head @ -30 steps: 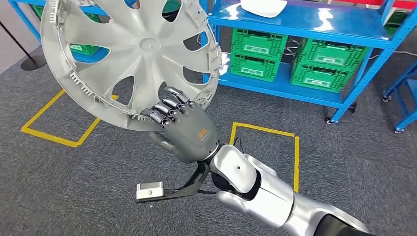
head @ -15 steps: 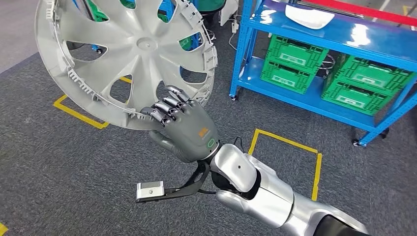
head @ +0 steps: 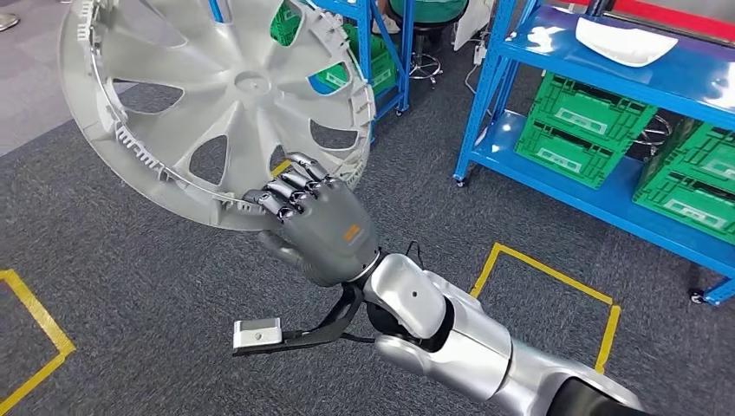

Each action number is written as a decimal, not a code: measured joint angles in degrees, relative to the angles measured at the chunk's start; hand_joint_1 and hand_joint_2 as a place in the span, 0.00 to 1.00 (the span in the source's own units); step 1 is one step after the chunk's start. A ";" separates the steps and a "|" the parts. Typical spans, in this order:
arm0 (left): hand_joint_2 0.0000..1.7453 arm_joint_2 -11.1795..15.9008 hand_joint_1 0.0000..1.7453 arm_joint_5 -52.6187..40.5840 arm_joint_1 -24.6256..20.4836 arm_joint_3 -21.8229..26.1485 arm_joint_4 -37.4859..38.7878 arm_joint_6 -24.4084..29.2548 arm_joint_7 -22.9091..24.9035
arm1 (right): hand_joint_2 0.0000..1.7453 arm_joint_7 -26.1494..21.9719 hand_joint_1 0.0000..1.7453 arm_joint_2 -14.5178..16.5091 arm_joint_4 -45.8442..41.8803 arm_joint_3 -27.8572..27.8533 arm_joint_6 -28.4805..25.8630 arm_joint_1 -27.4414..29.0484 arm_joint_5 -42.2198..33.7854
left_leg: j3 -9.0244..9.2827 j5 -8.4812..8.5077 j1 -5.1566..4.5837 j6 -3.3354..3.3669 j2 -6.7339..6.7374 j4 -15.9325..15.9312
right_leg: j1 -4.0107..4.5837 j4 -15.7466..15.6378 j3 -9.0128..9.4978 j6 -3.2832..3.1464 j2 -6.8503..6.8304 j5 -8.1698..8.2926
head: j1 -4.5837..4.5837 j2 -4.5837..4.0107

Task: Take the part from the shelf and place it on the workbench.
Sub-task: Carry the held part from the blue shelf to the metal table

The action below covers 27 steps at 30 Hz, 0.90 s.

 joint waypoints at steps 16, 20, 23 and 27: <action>1.00 0.07 0.00 -0.61 -0.30 0.05 0.00 -0.12 -0.30 | 1.00 0.75 1.00 0.31 -1.63 0.00 1.78 1.25 2.31 | 5.56 3.68 0.22 2.58 0.89 -8.47 | -0.10 12.59 -4.73 3.08 -0.20 -7.72 | 0.64 0.00; 1.00 0.03 0.00 -0.43 -0.37 0.22 0.01 -0.12 -0.09 | 1.00 0.58 1.00 0.49 -1.33 0.00 2.37 1.22 2.14 | 5.46 3.78 0.12 2.53 -2.77 -8.25 | -0.12 13.14 -5.79 2.71 0.72 -5.17 | 0.68 0.00; 1.00 -0.13 0.00 -0.53 -0.32 0.26 0.03 -0.12 -0.07 | 1.00 0.43 1.00 0.60 -1.32 -0.01 2.49 1.04 2.05 | 5.25 4.02 0.23 1.76 -5.22 -8.13 | -0.04 2.78 -1.14 2.23 3.27 -0.88 | 0.70 0.00; 1.00 -0.11 0.00 -0.80 -0.03 0.26 0.04 -0.14 0.01 | 1.00 -0.10 1.00 0.84 -1.36 -0.02 2.96 0.67 1.84 | 4.63 4.55 0.60 0.08 -6.37 -8.69 | 0.36 0.79 -0.50 1.07 2.84 -0.05 | 0.79 0.00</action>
